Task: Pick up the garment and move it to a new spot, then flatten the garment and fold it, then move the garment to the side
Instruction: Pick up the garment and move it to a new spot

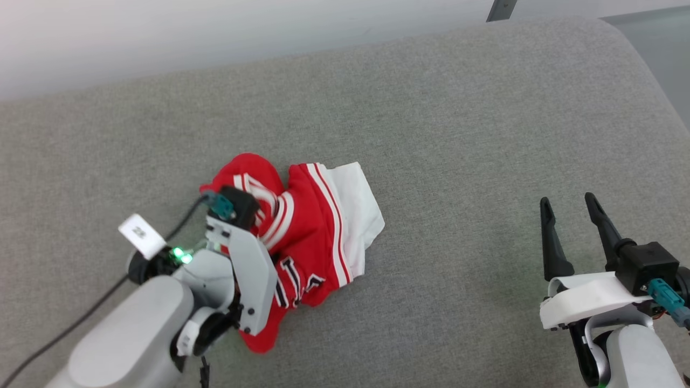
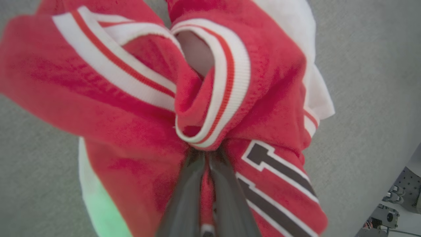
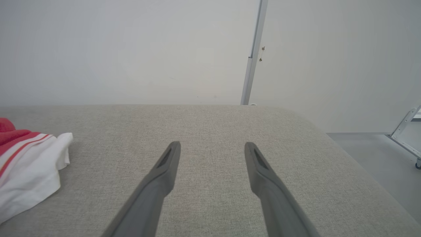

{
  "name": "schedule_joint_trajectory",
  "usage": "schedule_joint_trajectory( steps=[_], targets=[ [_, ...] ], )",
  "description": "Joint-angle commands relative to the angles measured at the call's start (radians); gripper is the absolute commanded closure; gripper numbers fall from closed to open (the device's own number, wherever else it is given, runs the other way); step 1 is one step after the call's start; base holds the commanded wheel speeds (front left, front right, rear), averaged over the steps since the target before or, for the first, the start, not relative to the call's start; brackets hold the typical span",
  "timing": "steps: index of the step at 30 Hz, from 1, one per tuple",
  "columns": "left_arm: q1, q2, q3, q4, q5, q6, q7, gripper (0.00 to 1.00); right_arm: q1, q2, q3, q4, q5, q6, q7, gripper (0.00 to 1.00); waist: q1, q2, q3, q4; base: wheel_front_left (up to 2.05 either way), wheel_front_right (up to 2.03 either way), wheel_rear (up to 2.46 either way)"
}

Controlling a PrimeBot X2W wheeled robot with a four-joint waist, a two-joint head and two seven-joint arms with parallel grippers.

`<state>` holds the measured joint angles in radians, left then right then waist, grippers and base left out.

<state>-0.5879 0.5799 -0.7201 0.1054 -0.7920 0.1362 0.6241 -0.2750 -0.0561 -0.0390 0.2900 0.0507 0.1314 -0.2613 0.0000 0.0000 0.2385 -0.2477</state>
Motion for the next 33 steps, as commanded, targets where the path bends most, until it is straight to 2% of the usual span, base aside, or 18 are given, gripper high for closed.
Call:
schedule_joint_trajectory(
  steps=[1, 11, 12, 13, 14, 15, 16, 21, 26, 33],
  targets=[
    [0.017, -0.008, -0.012, 0.026, 0.002, -0.009, 0.002, 1.0, -0.005, 0.003, 0.003, 0.002, -0.005, -0.001, -0.005, 0.0, 0.0, 0.0, -0.004, 0.001, 0.0, 0.0, 0.0],
    [0.025, -0.082, -0.066, 0.269, -0.006, -0.054, -0.014, 1.0, -0.009, 0.005, 0.03, 0.026, 0.007, -0.001, -0.005, 0.0, 0.0, 0.0, -0.035, 0.003, 0.0, 0.0, 0.0],
    [0.024, -0.089, -0.069, 0.285, -0.008, -0.061, -0.02, 0.9, -0.009, 0.005, 0.033, 0.029, 0.008, -0.001, -0.005, 0.0, 0.0, 0.0, -0.04, 0.003, 0.0, 0.0, 0.0],
    [0.021, -0.098, -0.066, 0.296, -0.013, -0.069, -0.032, 0.72, -0.007, 0.003, 0.033, 0.032, 0.009, -0.001, -0.005, 0.0, 0.0, 0.0, -0.045, 0.005, 0.0, 0.0, 0.0],
    [0.016, -0.104, -0.063, 0.307, -0.017, -0.076, -0.041, 0.6, -0.005, 0.0, 0.034, 0.034, 0.01, -0.001, -0.005, 0.0, 0.0, 0.0, -0.051, 0.006, 0.0, 0.0, 0.0],
    [0.011, -0.107, -0.062, 0.313, -0.017, -0.084, -0.048, 0.34, -0.002, -0.003, 0.034, 0.036, 0.011, -0.001, -0.005, 0.0, 0.0, 0.0, -0.058, 0.008, 0.0, 0.0, 0.0],
    [0.005, -0.11, -0.059, 0.32, -0.018, -0.088, -0.056, 0.0, 0.003, -0.007, 0.034, 0.038, 0.012, -0.001, -0.005, 0.0, 0.0, 0.0, -0.066, 0.011, 0.0, 0.0, 0.0],
    [-0.006, -0.115, -0.028, 0.316, -0.054, -0.113, -0.081, 0.0, 0.022, -0.025, 0.035, 0.05, 0.024, -0.001, -0.005, 0.0, 0.0, 0.0, -0.111, 0.033, 0.0, 0.0, 0.0],
    [-0.011, -0.089, 0.012, 0.271, -0.069, -0.105, -0.117, 0.0, 0.032, -0.046, 0.043, 0.056, 0.035, -0.001, -0.005, 0.0, 0.0, 0.0, -0.155, 0.065, 0.0, 0.0, 0.0],
    [0.034, -0.025, 0.093, 0.171, -0.05, -0.091, -0.292, 0.0, 0.052, -0.069, 0.053, 0.05, 0.045, -0.001, -0.004, 0.0, 0.0, 0.0, -0.207, 0.12, 0.0, 0.0, 0.0]
  ],
)
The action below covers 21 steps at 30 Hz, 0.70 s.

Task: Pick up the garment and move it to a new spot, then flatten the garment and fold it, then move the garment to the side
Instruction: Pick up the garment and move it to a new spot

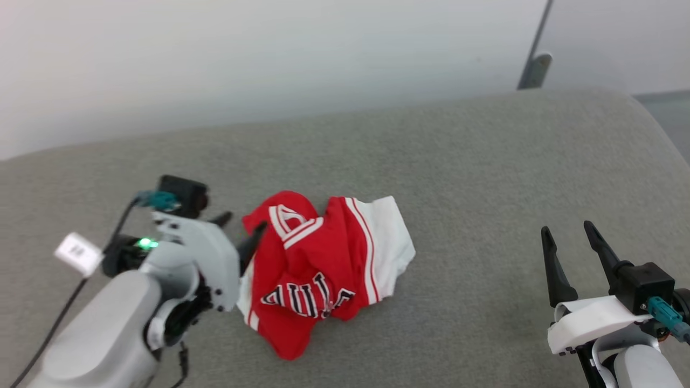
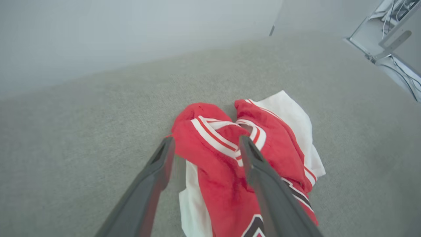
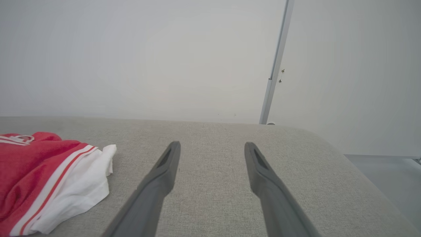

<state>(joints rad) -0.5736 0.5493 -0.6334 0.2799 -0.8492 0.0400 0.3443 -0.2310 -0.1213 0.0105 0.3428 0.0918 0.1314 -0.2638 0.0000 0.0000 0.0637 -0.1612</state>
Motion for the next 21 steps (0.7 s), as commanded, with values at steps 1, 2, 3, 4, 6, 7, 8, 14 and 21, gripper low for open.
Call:
schedule_joint_trajectory(
  steps=[1, 2, 3, 4, 6, 7, 8, 14, 21],
  targets=[
    [0.034, 0.015, 0.015, -0.016, 0.013, -0.001, -0.045, 0.0, 0.014, -0.008, 0.003, -0.002, 0.005, -0.001, -0.001, 0.0, 0.0, 0.0, -0.041, 0.041, 0.0, 0.0, 0.0],
    [0.047, 0.022, 0.027, -0.025, 0.014, -0.002, -0.078, 0.0, 0.019, -0.013, 0.006, -0.001, 0.009, -0.001, -0.001, 0.0, 0.0, 0.0, -0.048, 0.048, 0.0, 0.0, 0.0],
    [0.061, 0.032, 0.037, -0.032, 0.02, -0.002, -0.113, 0.0, 0.024, -0.017, 0.006, 0.0, 0.013, -0.001, -0.001, 0.0, 0.0, 0.0, -0.056, 0.056, 0.0, 0.0, 0.0],
    [0.076, 0.043, 0.05, -0.039, 0.021, -0.002, -0.145, 0.0, 0.027, -0.02, 0.008, 0.0, 0.012, -0.001, -0.001, 0.0, 0.0, 0.0, -0.062, 0.063, 0.0, 0.0, 0.0],
    [0.105, 0.058, 0.071, -0.05, 0.029, -0.005, -0.213, 0.0, 0.034, -0.025, 0.005, -0.002, 0.015, -0.001, -0.001, 0.0, 0.0, 0.0, -0.071, 0.078, 0.0, 0.0, 0.0],
    [0.12, 0.065, 0.081, -0.055, 0.031, -0.004, -0.246, 0.0, 0.04, -0.029, 0.002, -0.002, 0.018, -0.001, -0.001, 0.0, 0.0, 0.0, -0.076, 0.085, 0.0, 0.0, 0.0],
    [0.136, 0.073, 0.092, -0.058, 0.036, -0.005, -0.283, 0.0, 0.044, -0.034, -0.001, -0.002, 0.019, -0.001, -0.001, 0.0, 0.0, 0.0, -0.081, 0.093, 0.0, 0.0, 0.0],
    [0.237, 0.103, 0.152, -0.063, 0.053, -0.005, -0.488, 0.0, 0.071, -0.051, -0.025, -0.007, 0.028, -0.001, -0.001, 0.0, 0.0, 0.0, -0.103, 0.134, 0.0, 0.0, 0.0],
    [0.346, 0.114, 0.244, -0.036, 0.031, 0.011, -0.596, 0.0, 0.102, -0.059, -0.053, -0.017, 0.026, -0.001, -0.001, 0.0, 0.0, 0.0, -0.118, 0.174, 0.0, 0.0, 0.0]
  ],
)
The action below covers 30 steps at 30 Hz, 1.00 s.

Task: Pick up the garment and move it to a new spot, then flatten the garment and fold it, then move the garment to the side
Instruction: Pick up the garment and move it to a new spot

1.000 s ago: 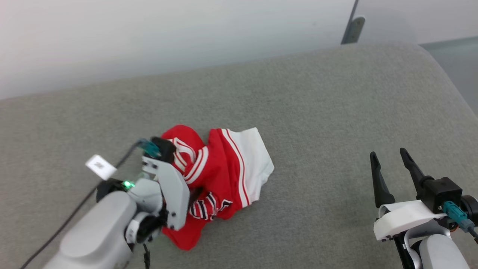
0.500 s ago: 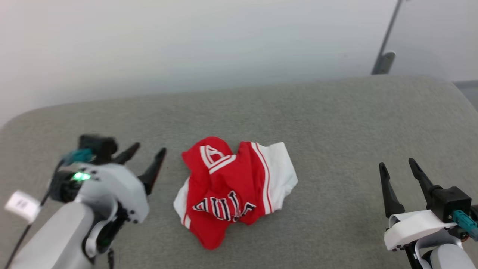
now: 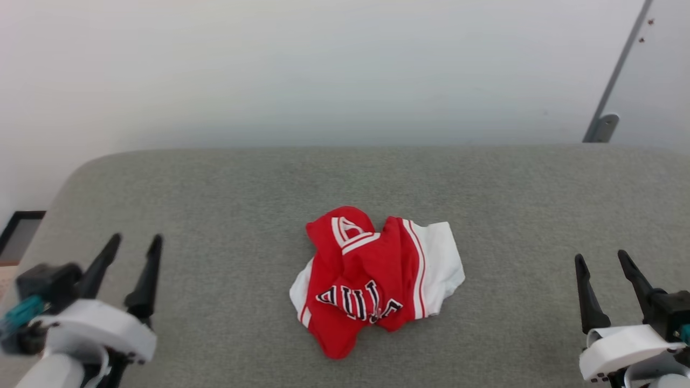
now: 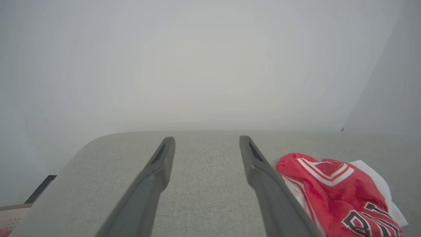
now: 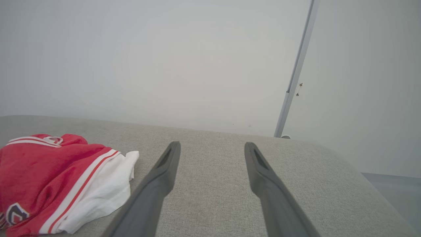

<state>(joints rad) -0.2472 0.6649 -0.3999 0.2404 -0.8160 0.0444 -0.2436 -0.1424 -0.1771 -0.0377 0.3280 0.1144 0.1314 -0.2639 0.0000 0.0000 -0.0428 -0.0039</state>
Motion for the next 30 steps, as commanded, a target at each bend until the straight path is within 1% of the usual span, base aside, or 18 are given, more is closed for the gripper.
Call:
schedule_joint_trajectory(
  steps=[1, 4, 8, 11, 15, 22, 30],
  targets=[
    [0.035, -0.002, 0.027, 0.006, -0.003, 0.005, -0.013, 0.0, 0.016, -0.005, -0.007, -0.003, 0.005, -0.001, -0.001, 0.0, 0.0, 0.0, -0.013, 0.022, 0.0, 0.0, 0.0],
    [0.079, -0.011, 0.082, 0.013, -0.003, 0.0, -0.02, 0.0, 0.026, -0.009, -0.013, -0.009, 0.006, -0.001, -0.001, 0.0, 0.0, 0.0, -0.019, 0.035, 0.0, 0.0, 0.0],
    [0.136, -0.044, 0.192, -0.009, 0.034, -0.015, -0.021, 0.0, 0.045, -0.006, -0.035, -0.022, 0.006, -0.001, -0.001, 0.0, 0.0, 0.0, -0.026, 0.053, 0.0, 0.0, 0.0],
    [0.175, -0.078, 0.267, -0.023, 0.067, -0.038, -0.02, 0.0, 0.057, -0.003, -0.047, -0.031, 0.005, -0.001, -0.001, 0.0, 0.0, 0.0, -0.028, 0.062, 0.0, 0.0, 0.0],
    [0.217, -0.122, 0.34, -0.032, 0.103, -0.073, -0.02, 0.0, 0.069, 0.001, -0.052, -0.035, 0.002, -0.001, -0.001, 0.0, 0.0, 0.0, -0.029, 0.066, 0.0, 0.0, 0.0],
    [0.256, -0.175, 0.431, -0.037, 0.156, -0.116, -0.02, 0.0, 0.077, 0.0, -0.057, -0.04, 0.006, -0.001, -0.001, 0.0, 0.0, 0.0, -0.029, 0.067, 0.0, 0.0, 0.0],
    [0.268, -0.206, 0.47, -0.03, 0.193, -0.144, -0.02, 0.0, 0.091, 0.012, -0.064, -0.048, -0.007, -0.001, -0.001, 0.0, 0.0, 0.0, -0.027, 0.072, 0.0, 0.0, 0.0]
  ],
)
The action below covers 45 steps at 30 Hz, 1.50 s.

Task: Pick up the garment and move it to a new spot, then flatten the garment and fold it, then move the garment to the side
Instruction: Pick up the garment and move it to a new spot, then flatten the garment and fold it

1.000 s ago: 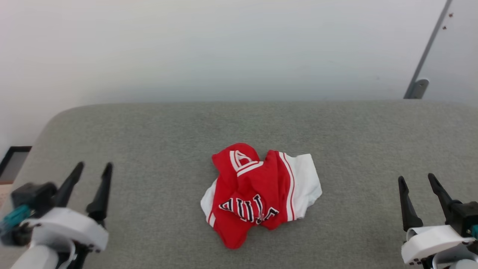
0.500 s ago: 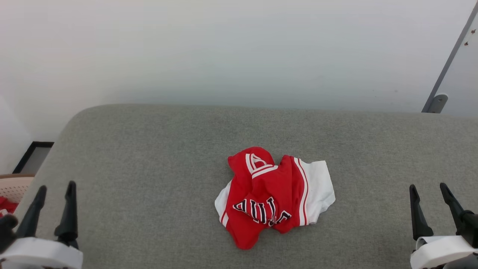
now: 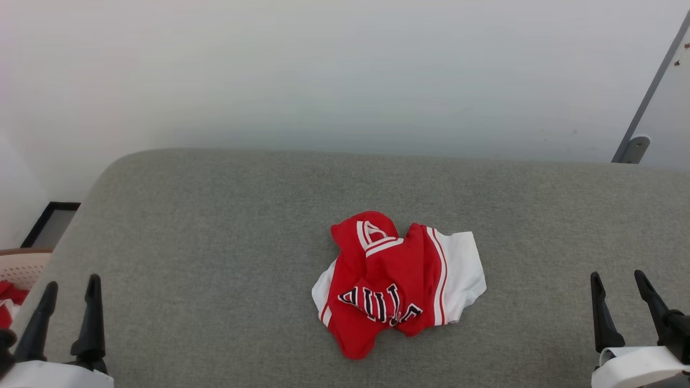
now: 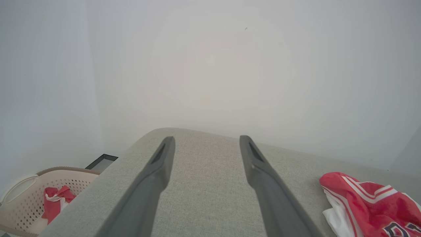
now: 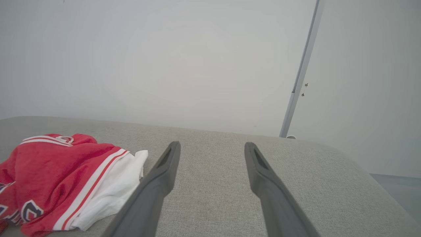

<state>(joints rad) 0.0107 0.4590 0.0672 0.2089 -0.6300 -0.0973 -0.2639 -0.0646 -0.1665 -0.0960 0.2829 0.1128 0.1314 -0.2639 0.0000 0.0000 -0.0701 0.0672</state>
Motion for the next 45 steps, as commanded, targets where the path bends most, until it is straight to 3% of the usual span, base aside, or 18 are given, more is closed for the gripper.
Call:
schedule_joint_trajectory(
  steps=[1, 8, 17, 31, 45],
  targets=[
    [0.01, -0.001, 0.006, 0.002, 0.011, -0.007, 0.0, 0.0, 0.013, 0.001, -0.007, -0.002, -0.005, -0.001, -0.001, 0.0, 0.0, 0.0, 0.001, 0.001, 0.0, 0.0, 0.0],
    [-0.002, -0.012, 0.002, 0.006, 0.024, -0.022, 0.0, 0.0, 0.001, -0.001, 0.005, 0.013, 0.012, -0.001, -0.001, 0.0, 0.0, 0.0, 0.01, 0.018, 0.0, 0.0, 0.0],
    [-0.03, -0.02, -0.02, 0.012, 0.019, -0.026, 0.0, 0.0, -0.055, -0.023, 0.102, 0.096, 0.054, -0.001, 0.011, 0.0, 0.0, 0.0, 0.034, 0.085, 0.0, 0.0, 0.0],
    [-0.069, -0.079, -0.054, 0.005, 0.041, -0.028, 0.0, 0.0, -0.23, -0.074, 0.203, 0.269, 0.132, -0.001, 0.258, 0.0, 0.0, 0.0, 0.121, 0.204, 0.0, 0.0, 0.0],
    [-0.119, -0.134, -0.043, 0.005, 0.066, -0.033, 0.0, 0.0, -0.385, -0.076, 0.221, 0.461, 0.161, -0.001, 0.531, 0.0, 0.0, 0.0, 0.185, 0.249, 0.0, 0.0, 0.0]
  ],
)
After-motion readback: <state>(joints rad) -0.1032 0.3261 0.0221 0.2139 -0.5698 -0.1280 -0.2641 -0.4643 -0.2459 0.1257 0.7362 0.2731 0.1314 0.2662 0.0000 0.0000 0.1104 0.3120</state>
